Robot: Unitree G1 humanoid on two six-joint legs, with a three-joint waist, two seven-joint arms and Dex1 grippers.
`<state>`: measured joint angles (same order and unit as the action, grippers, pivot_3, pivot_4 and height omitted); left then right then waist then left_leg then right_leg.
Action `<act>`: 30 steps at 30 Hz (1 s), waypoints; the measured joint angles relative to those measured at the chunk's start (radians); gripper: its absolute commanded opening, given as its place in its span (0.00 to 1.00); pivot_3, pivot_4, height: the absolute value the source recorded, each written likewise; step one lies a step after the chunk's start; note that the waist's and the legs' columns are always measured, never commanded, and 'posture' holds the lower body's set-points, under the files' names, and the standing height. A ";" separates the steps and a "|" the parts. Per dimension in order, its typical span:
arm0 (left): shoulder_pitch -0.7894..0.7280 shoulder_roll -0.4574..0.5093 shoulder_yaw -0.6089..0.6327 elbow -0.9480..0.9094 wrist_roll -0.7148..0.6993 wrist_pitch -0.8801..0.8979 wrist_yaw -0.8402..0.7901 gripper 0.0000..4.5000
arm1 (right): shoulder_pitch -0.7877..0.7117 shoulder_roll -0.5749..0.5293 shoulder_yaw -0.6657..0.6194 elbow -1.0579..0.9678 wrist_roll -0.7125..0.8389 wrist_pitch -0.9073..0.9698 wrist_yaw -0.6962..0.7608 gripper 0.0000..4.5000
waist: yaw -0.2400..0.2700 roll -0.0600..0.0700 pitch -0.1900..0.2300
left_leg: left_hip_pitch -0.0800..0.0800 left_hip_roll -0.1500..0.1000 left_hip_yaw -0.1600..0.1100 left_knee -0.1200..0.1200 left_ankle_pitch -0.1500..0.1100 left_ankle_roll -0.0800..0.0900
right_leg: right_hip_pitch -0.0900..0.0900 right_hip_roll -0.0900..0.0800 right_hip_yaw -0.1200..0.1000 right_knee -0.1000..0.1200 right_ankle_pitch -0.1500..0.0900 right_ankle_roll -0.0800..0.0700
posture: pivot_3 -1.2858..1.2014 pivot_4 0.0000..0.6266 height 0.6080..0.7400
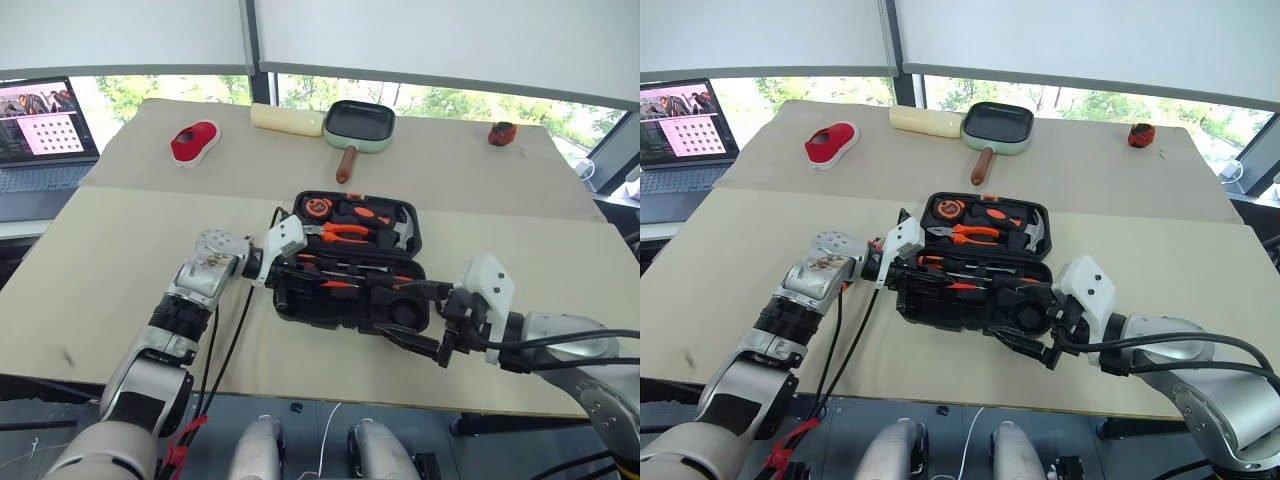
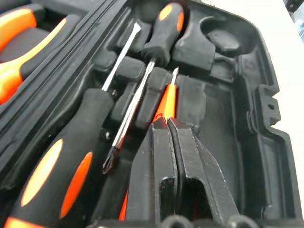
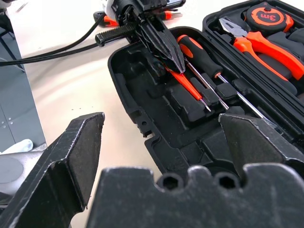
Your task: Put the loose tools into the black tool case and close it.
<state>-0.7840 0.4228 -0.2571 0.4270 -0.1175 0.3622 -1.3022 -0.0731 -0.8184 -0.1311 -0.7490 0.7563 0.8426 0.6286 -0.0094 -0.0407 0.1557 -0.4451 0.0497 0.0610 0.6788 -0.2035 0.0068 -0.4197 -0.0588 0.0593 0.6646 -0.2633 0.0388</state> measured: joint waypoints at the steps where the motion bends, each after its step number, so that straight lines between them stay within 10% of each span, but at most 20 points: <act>1: 0.004 0.001 0.000 0.000 0.000 -0.012 0.002 0.02 | -0.001 0.000 0.000 0.002 0.000 0.000 0.000 1.00 | 0.000 0.000 0.000 | 0.000 0.000 0.000 0.000 0.000 0.000 | 0.000 0.000 0.000 0.000 0.000 0.000 | 0.52 0.24 1.00; 30: 0.029 -0.002 -0.008 0.003 -0.004 -0.056 0.046 0.02 | -0.026 0.003 0.021 0.014 0.002 0.000 -0.020 1.00 | -0.002 0.000 -0.001 | 0.002 0.000 0.000 0.000 0.000 0.000 | 0.002 0.000 0.000 0.000 0.000 0.000 | 0.52 0.24 1.00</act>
<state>-0.7548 0.4211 -0.2653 0.4296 -0.1210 0.3058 -1.2559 -0.0987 -0.8155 -0.1097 -0.7354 0.7581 0.8429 0.6087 -0.0114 -0.0407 0.1545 -0.4432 0.0496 0.0612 0.6784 -0.2035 0.0068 -0.4181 -0.0587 0.0595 0.6645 -0.2633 0.0388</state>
